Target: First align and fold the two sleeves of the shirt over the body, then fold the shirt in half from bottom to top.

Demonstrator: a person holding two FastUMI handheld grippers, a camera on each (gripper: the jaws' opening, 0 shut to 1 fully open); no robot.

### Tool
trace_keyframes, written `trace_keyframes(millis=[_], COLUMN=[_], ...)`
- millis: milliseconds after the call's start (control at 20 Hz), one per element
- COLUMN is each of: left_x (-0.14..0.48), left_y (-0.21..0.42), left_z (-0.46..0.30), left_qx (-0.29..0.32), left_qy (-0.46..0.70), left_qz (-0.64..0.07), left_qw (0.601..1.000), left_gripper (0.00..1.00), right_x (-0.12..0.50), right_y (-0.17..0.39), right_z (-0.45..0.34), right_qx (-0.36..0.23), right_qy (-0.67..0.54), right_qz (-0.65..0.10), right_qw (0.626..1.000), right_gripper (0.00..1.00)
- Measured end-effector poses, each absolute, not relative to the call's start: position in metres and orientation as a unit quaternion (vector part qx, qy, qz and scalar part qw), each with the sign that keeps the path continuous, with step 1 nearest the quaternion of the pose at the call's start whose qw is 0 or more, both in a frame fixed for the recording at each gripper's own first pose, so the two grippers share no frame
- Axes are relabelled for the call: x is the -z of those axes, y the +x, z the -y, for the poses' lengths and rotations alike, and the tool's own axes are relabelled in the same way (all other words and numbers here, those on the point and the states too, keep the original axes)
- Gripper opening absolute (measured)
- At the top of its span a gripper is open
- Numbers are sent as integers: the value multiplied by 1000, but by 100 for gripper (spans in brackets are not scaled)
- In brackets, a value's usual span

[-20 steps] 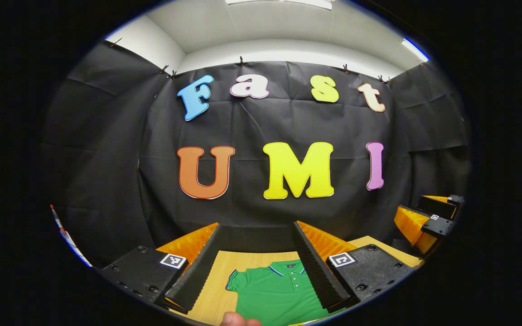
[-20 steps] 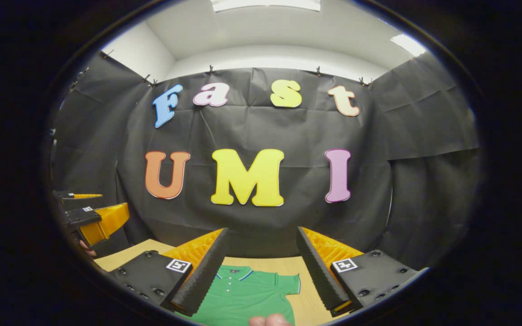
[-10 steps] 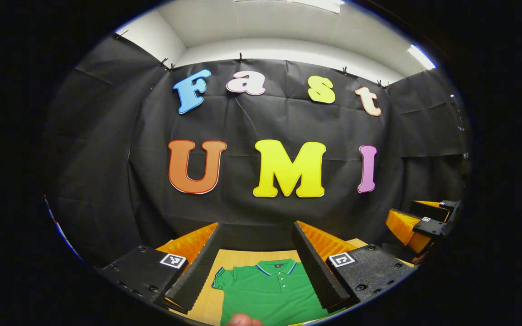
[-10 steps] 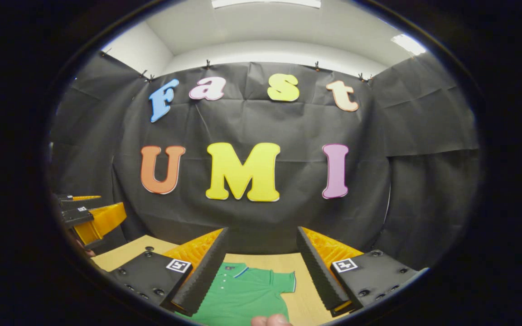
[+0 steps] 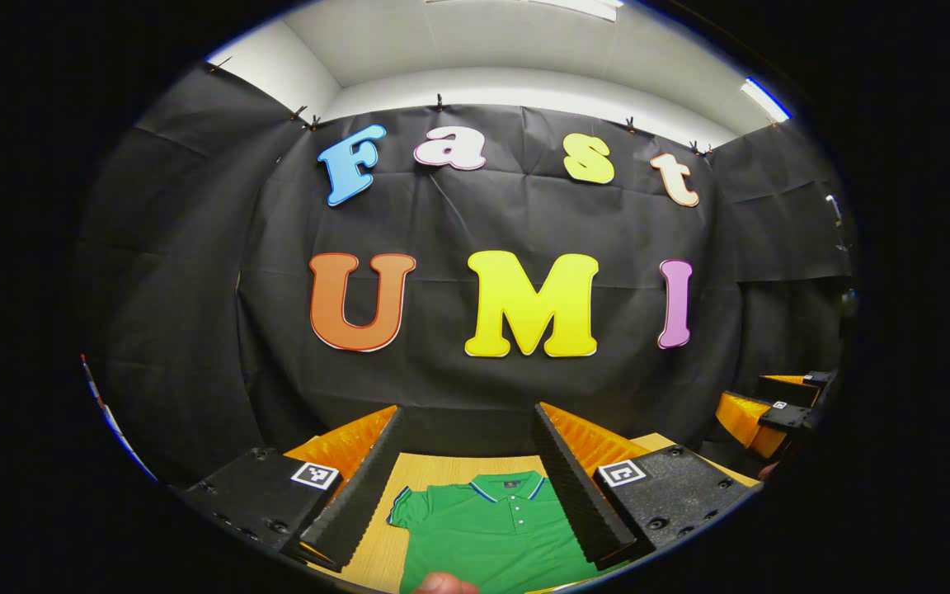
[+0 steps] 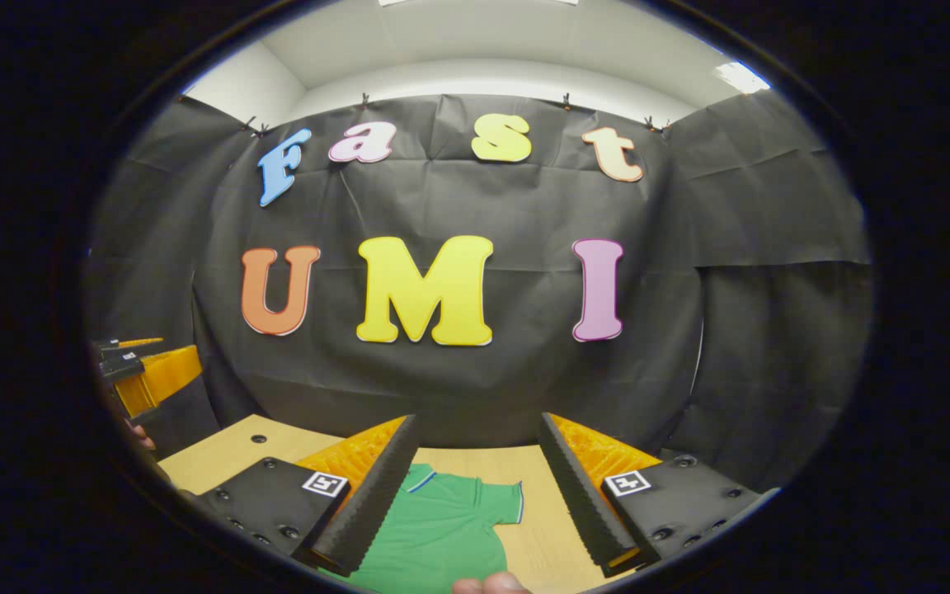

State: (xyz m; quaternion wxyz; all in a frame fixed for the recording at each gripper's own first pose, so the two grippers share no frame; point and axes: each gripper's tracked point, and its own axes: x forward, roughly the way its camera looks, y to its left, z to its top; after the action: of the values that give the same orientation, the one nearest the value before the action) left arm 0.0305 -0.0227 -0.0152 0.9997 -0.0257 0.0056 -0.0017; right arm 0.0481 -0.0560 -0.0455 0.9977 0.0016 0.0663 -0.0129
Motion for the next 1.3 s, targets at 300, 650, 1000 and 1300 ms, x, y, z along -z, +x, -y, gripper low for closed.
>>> trace_keyframes(millis=[300, 650, 1000, 1300], left_x=[18, 15, 15, 27], left_y=[31, 37, 46, 51], left_z=[20, 22, 23, 2], left_qx=[-11, -35, -54, -93], left_qy=[-11, 2, 17, 23], left_qz=[-13, -12, -18, -38], left_qw=[1000, 999, 998, 995], left_gripper=[98, 98, 98, 98], right_x=[68, 113, 184, 266], right_y=[66, 106, 161, 209], right_z=[77, 105, 118, 123], right_qx=[15, 7, -15, -29], right_qy=[4, -2, 1, 21], right_qz=[-83, -119, -173, -244], right_qw=[996, 993, 985, 969], right_gripper=[96, 97, 97, 97])
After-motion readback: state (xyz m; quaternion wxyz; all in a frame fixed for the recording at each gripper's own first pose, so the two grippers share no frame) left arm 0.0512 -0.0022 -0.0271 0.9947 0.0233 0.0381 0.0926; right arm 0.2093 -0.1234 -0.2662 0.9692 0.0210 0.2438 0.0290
